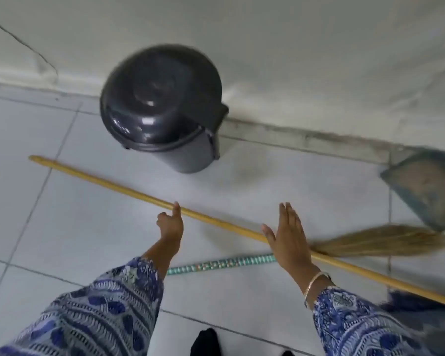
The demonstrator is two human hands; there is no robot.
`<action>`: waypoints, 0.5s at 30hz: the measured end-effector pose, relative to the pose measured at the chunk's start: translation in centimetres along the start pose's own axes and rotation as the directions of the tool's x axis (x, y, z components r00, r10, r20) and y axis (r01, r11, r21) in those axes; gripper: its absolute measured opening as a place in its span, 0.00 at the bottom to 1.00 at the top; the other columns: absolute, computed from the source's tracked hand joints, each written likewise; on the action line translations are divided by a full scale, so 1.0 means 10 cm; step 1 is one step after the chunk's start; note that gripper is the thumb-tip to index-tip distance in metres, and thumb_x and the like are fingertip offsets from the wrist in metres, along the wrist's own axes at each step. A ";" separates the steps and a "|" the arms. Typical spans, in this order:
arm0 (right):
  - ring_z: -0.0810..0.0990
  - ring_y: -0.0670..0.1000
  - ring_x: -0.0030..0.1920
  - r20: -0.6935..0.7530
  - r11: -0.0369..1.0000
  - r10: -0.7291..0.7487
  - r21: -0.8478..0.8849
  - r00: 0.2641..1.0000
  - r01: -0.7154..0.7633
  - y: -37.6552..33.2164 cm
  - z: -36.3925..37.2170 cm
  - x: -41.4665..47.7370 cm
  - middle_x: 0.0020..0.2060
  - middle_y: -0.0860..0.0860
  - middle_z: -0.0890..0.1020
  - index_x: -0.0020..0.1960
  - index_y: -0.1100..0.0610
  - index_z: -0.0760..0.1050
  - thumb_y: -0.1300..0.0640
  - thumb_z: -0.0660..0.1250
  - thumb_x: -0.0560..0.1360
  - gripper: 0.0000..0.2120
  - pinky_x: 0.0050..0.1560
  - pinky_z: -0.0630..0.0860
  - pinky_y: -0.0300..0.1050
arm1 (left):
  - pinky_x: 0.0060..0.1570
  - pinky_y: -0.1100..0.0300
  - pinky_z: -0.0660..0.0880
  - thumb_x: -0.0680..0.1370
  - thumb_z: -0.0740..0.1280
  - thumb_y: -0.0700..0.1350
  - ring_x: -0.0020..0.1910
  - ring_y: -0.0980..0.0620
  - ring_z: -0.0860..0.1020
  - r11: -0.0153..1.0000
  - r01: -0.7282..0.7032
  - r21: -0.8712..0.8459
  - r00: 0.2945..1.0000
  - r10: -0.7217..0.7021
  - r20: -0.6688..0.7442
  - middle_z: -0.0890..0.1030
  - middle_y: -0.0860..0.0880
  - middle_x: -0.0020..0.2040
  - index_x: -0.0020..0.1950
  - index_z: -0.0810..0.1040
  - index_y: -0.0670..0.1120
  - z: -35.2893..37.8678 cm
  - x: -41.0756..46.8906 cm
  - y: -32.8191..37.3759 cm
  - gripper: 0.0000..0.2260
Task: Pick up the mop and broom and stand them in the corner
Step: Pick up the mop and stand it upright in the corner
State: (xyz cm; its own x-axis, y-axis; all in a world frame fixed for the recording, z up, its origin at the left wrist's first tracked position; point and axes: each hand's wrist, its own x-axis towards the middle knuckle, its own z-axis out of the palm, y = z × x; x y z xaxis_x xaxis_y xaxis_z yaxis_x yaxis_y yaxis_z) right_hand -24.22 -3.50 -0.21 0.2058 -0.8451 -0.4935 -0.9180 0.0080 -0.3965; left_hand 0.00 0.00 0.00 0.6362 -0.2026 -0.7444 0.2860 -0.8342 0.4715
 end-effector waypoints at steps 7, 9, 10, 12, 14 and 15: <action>0.70 0.60 0.63 0.179 0.992 -0.091 -0.064 0.980 0.104 0.21 1.09 0.56 0.64 0.60 0.71 0.68 0.61 0.62 0.48 0.61 0.76 0.26 0.63 0.69 0.53 | 0.64 0.48 0.68 0.80 0.55 0.53 0.67 0.40 0.71 0.848 0.233 -0.476 0.971 -0.180 0.156 0.69 0.39 0.70 0.73 0.60 0.41 0.50 1.09 -0.43 0.25; 0.73 0.59 0.60 0.237 0.981 -0.114 -0.127 0.965 0.147 0.22 1.21 0.66 0.60 0.58 0.74 0.65 0.60 0.65 0.50 0.63 0.76 0.22 0.59 0.71 0.53 | 0.62 0.49 0.69 0.80 0.54 0.52 0.62 0.43 0.74 0.801 0.244 -0.547 0.968 -0.173 0.180 0.74 0.41 0.65 0.71 0.63 0.41 0.53 1.22 -0.46 0.23; 0.74 0.59 0.59 0.249 0.968 -0.131 -0.178 0.960 0.178 0.22 1.25 0.69 0.59 0.58 0.75 0.64 0.59 0.66 0.51 0.63 0.76 0.20 0.57 0.72 0.52 | 0.60 0.49 0.70 0.80 0.55 0.52 0.57 0.44 0.76 0.785 0.256 -0.564 0.965 -0.174 0.195 0.77 0.42 0.59 0.70 0.65 0.41 0.53 1.26 -0.45 0.22; 0.74 0.58 0.57 0.252 0.937 -0.161 -0.265 0.954 0.228 0.22 1.28 0.70 0.57 0.57 0.77 0.62 0.58 0.68 0.57 0.62 0.77 0.15 0.55 0.72 0.53 | 0.57 0.47 0.73 0.80 0.57 0.51 0.49 0.44 0.77 0.768 0.266 -0.583 0.963 -0.192 0.187 0.76 0.42 0.47 0.68 0.66 0.42 0.50 1.24 -0.42 0.20; 0.75 0.58 0.56 0.247 0.926 -0.177 -0.286 0.953 0.246 0.19 1.22 0.64 0.54 0.56 0.77 0.60 0.57 0.69 0.62 0.60 0.77 0.12 0.52 0.72 0.52 | 0.58 0.47 0.75 0.79 0.59 0.52 0.52 0.44 0.78 0.758 0.287 -0.586 0.958 -0.226 0.177 0.75 0.42 0.47 0.66 0.67 0.43 0.41 1.16 -0.36 0.19; 0.75 0.57 0.55 0.248 0.927 -0.178 -0.281 0.952 0.246 0.15 1.14 0.58 0.53 0.55 0.77 0.59 0.57 0.69 0.64 0.60 0.77 0.11 0.51 0.72 0.51 | 0.58 0.47 0.75 0.78 0.59 0.53 0.53 0.44 0.77 0.758 0.295 -0.582 0.956 -0.242 0.168 0.76 0.43 0.49 0.65 0.68 0.44 0.34 1.07 -0.30 0.19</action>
State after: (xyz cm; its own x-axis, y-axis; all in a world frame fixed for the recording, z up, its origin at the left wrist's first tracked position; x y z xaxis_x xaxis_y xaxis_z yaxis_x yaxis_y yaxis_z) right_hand -20.59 -2.26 -12.48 0.4432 -0.6739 -0.5911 -0.8961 -0.3512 -0.2715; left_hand 3.53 -1.41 -11.03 0.4181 -0.0778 -0.9051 0.8214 -0.3932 0.4132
